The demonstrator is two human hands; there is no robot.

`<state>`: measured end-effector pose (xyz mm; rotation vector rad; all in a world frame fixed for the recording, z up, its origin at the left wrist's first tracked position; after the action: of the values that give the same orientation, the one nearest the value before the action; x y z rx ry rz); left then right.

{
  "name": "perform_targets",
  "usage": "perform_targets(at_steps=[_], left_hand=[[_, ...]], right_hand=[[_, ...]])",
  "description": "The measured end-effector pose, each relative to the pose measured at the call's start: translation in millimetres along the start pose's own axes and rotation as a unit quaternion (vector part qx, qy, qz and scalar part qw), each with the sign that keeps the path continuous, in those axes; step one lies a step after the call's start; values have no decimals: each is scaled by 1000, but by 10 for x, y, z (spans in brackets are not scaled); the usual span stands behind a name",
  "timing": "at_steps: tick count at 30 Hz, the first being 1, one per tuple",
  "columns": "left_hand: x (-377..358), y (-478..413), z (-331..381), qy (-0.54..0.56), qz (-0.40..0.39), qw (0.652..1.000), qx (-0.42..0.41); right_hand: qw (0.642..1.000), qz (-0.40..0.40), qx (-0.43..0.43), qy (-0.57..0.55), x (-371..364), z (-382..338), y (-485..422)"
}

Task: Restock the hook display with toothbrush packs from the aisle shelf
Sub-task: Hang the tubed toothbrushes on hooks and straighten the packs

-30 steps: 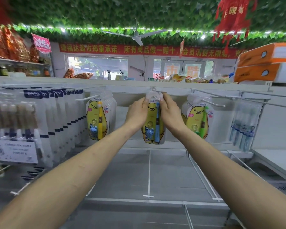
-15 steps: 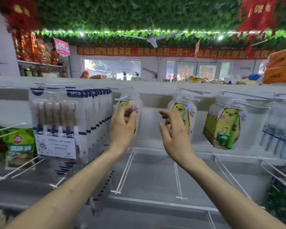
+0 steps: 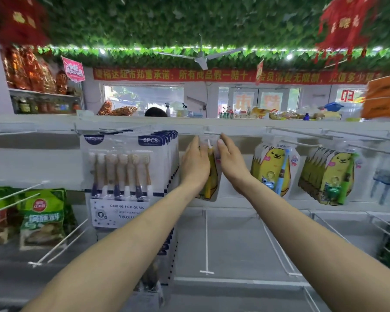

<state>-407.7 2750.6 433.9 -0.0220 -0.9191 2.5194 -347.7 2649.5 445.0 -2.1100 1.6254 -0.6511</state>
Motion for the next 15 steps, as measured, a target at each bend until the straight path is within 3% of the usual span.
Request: perform_targets(at_steps=[15], left_hand=[[19, -221, -24, 0, -15, 1000, -6]], right_hand=[[1000, 6, -21, 9, -53, 212, -197]])
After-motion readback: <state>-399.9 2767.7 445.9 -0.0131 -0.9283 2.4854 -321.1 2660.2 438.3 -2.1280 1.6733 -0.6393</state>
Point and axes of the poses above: each hand's wrist, its own y-axis away from the middle knuckle, its own x-axis out of the back of the hand, z = x × y, the point moved 3 cm from there along -y, towards the middle knuckle, and after that the axes turned 12 degrees about z, right-handed, at the moved point
